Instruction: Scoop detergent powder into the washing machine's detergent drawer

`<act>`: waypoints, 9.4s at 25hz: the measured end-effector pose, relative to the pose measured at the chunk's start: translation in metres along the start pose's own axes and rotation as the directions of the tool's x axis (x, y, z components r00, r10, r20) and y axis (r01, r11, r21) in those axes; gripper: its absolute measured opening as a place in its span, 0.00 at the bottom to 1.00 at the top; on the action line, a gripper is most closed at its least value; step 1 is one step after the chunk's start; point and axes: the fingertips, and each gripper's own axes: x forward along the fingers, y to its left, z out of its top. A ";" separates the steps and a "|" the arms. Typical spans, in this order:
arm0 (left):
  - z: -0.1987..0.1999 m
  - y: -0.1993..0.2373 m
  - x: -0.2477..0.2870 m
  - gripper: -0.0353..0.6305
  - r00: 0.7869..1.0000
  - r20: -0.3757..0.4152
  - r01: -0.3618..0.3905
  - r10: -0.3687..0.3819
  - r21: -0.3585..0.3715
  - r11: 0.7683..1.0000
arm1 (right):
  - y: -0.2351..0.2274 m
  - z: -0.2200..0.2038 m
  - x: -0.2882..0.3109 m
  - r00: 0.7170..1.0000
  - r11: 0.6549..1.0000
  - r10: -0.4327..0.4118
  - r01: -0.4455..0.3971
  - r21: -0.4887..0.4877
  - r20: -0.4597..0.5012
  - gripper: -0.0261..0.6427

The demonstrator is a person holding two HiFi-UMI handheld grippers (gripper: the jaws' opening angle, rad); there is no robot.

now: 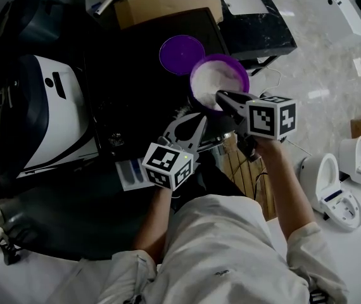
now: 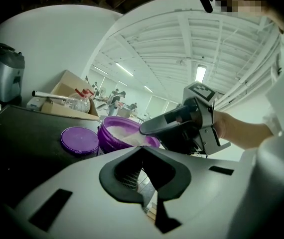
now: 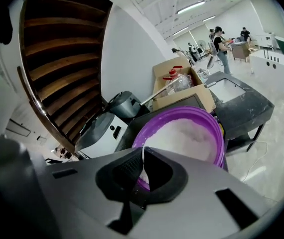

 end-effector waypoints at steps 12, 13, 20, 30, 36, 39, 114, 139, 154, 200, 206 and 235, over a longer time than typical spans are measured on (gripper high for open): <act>0.008 -0.002 -0.007 0.08 1.000 -0.003 -0.010 0.010 0.032 0.999 | -0.011 0.011 -0.009 0.996 0.988 0.010 -0.024 0.152 0.093 0.06; 0.009 -0.002 -0.008 0.08 1.000 -0.003 -0.011 0.011 0.034 0.999 | -0.013 0.012 -0.010 0.995 0.984 0.012 -0.030 0.174 0.104 0.06; 0.011 -0.003 -0.016 0.08 1.000 0.000 -0.015 0.015 0.049 0.999 | -0.018 0.019 -0.021 0.986 0.971 -0.004 -0.036 0.235 0.167 0.06; 0.017 -0.007 -0.030 0.08 1.000 0.013 -0.022 0.021 0.067 0.998 | -0.024 0.025 -0.037 0.968 0.941 -0.022 -0.065 0.333 0.251 0.06; 0.017 -0.011 -0.037 0.08 1.000 0.023 -0.022 0.020 0.068 0.997 | -0.030 0.022 -0.045 0.952 0.894 -0.021 -0.119 0.431 0.306 0.06; 0.017 -0.012 -0.041 0.08 0.999 0.026 -0.022 0.020 0.073 0.997 | -0.029 0.023 -0.050 0.943 0.880 -0.019 -0.143 0.454 0.333 0.06; -0.082 0.071 -0.306 0.08 0.866 0.160 -0.440 0.473 -0.201 0.875 | 0.205 -0.153 0.080 0.920 0.863 0.385 -0.331 0.381 -0.074 0.06; -0.141 0.091 -0.312 0.08 0.865 0.087 -0.457 0.494 -0.267 0.848 | 0.172 -0.242 0.124 0.930 0.939 0.282 -0.218 0.266 -0.234 0.06; -0.174 0.100 -0.317 0.08 0.860 0.056 -0.472 0.508 -0.293 0.831 | 0.157 -0.275 0.153 0.938 0.982 0.189 -0.173 0.081 -0.289 0.06; -0.183 0.103 -0.326 0.08 0.854 0.049 -0.481 0.518 -0.302 0.823 | 0.199 -0.295 0.153 0.986 0.438 -0.062 -0.115 -0.892 -0.157 0.06; -0.182 0.104 -0.326 0.08 0.853 0.047 -0.485 0.520 -0.297 0.823 | 0.204 -0.296 0.150 0.991 0.337 -0.074 -0.085 -0.938 -0.116 0.06; -0.149 0.090 -0.316 0.08 0.869 0.065 -0.464 0.491 -0.239 0.853 | 0.222 -0.255 0.117 0.998 0.659 0.030 -0.067 -0.749 -0.064 0.06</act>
